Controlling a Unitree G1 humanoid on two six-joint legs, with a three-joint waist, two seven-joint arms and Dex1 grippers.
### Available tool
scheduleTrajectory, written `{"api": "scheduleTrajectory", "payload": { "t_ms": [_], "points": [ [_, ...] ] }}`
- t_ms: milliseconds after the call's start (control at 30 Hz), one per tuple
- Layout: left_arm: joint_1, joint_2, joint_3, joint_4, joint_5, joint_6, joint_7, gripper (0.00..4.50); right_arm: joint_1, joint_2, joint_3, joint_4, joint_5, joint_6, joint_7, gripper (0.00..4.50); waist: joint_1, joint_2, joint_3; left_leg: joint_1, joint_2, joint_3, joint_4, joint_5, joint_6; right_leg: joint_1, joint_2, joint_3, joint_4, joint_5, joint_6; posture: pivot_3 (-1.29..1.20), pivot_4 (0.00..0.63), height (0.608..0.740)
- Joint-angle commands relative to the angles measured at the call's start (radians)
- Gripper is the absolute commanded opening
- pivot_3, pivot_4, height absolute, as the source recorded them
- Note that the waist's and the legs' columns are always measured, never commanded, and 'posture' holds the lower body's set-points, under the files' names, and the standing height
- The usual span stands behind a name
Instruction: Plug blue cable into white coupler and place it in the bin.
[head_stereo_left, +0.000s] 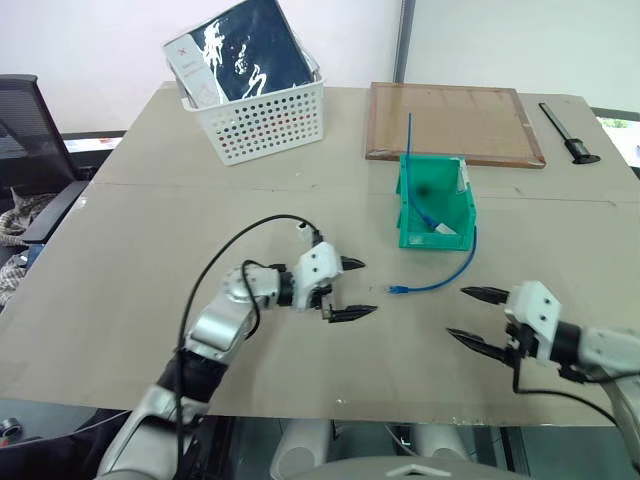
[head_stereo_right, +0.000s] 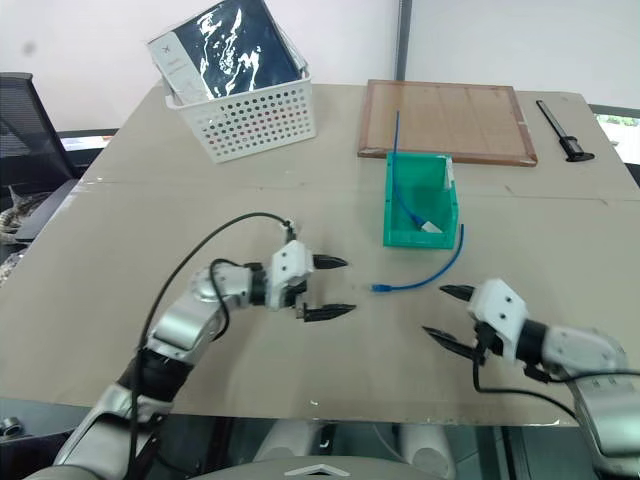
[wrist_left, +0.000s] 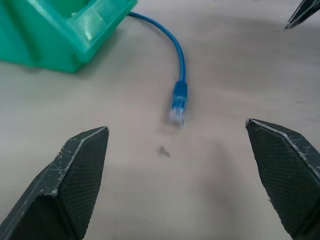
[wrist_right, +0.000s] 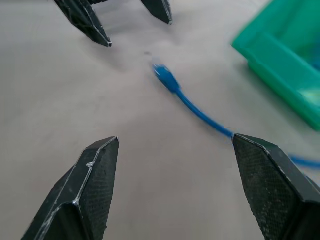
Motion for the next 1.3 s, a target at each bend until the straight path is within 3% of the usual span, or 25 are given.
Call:
{"api": "scheduleTrajectory", "payload": {
  "t_ms": [33, 133, 300, 500, 833, 1067, 1100, 1167, 1300],
  "points": [
    [-0.049, -0.027, -0.027, 0.059, 0.043, -0.054, -0.016, 4.50, 0.068, 0.016, -0.054, -0.090, 0.001, -0.040, -0.063, 3.51, -0.004, 0.000, 0.000, 0.001, 0.000, 0.000, 0.000, 0.000, 0.000, 0.000, 0.000, 0.000, 0.001, 0.000, 0.000, 0.00, 0.150, 0.738],
    [-0.098, -0.060, -0.045, 0.125, 0.071, -0.064, -0.011, 4.50, 0.134, 0.023, -0.070, -0.122, -0.006, -0.055, -0.094, 3.51, -0.005, 0.000, 0.000, 0.006, 0.001, 0.002, 0.000, 0.000, 0.000, 0.004, 0.000, 0.002, 0.001, -0.002, 0.004, 0.00, 0.150, 0.738],
    [-0.133, -0.079, -0.068, 0.195, 0.100, -0.101, -0.052, 2.27, 0.182, 0.027, -0.083, -0.157, 0.000, -0.057, -0.138, 3.54, -0.007, 0.000, 0.000, 0.007, 0.001, 0.002, 0.000, 0.000, 0.000, 0.005, 0.000, 0.002, 0.001, -0.003, 0.004, 0.00, 0.150, 0.738],
    [-0.127, -0.088, -0.084, 0.205, 0.090, -0.135, -0.117, 0.02, 0.203, 0.032, -0.083, -0.184, 0.017, -0.027, -0.182, 3.54, 0.000, -0.001, 0.000, 0.006, 0.001, 0.001, 0.000, 0.000, 0.000, 0.005, 0.000, 0.002, 0.001, -0.003, 0.004, 0.00, 0.150, 0.738],
    [-0.114, -0.133, 0.036, 0.075, -0.041, -0.322, -0.142, 0.02, 0.183, 0.163, -0.066, -0.339, 0.408, 0.393, -0.428, 3.54, 0.008, -0.001, 0.000, 0.005, 0.002, -0.005, 0.000, 0.000, 0.000, 0.005, -0.001, 0.002, 0.000, -0.001, 0.000, 0.00, 0.150, 0.738],
    [-0.139, -0.178, 0.102, 0.068, 0.012, -0.514, -0.015, 0.02, -0.051, 0.322, -0.002, -0.339, 0.744, 0.498, -0.718, 3.54, 0.002, 0.000, 0.000, 0.006, 0.002, -0.003, 0.000, 0.000, 0.000, 0.005, 0.000, 0.003, 0.000, -0.001, 0.001, 0.00, 0.150, 0.738],
    [-0.142, -0.179, 0.105, 0.071, 0.020, -0.536, -0.003, 0.00, -0.082, 0.337, 0.011, -0.331, 0.780, 0.503, -0.752, 3.00, 0.002, 0.000, 0.000, 0.006, 0.002, -0.003, 0.000, 0.000, 0.000, 0.005, 0.001, 0.003, 0.000, -0.001, 0.001, 0.00, 0.150, 0.738],
    [-0.146, -0.176, 0.109, 0.073, 0.035, -0.569, 0.018, 0.00, -0.146, 0.363, 0.040, -0.306, 0.831, 0.508, -0.810, 2.34, 0.004, 0.000, 0.000, 0.006, 0.002, -0.004, -0.001, 0.000, 0.000, 0.005, 0.001, 0.002, 0.000, 0.000, 0.000, 0.00, 0.150, 0.738],
    [-0.149, -0.162, 0.113, 0.070, 0.053, -0.614, 0.049, 0.00, -0.272, 0.406, 0.075, -0.235, 0.927, 0.495, -0.894, 2.34, 0.004, 0.000, 0.000, 0.005, 0.001, -0.004, 0.000, 0.000, 0.000, 0.005, 0.001, 0.002, -0.001, 0.000, 0.000, 0.00, 0.150, 0.738]
  ]
}}
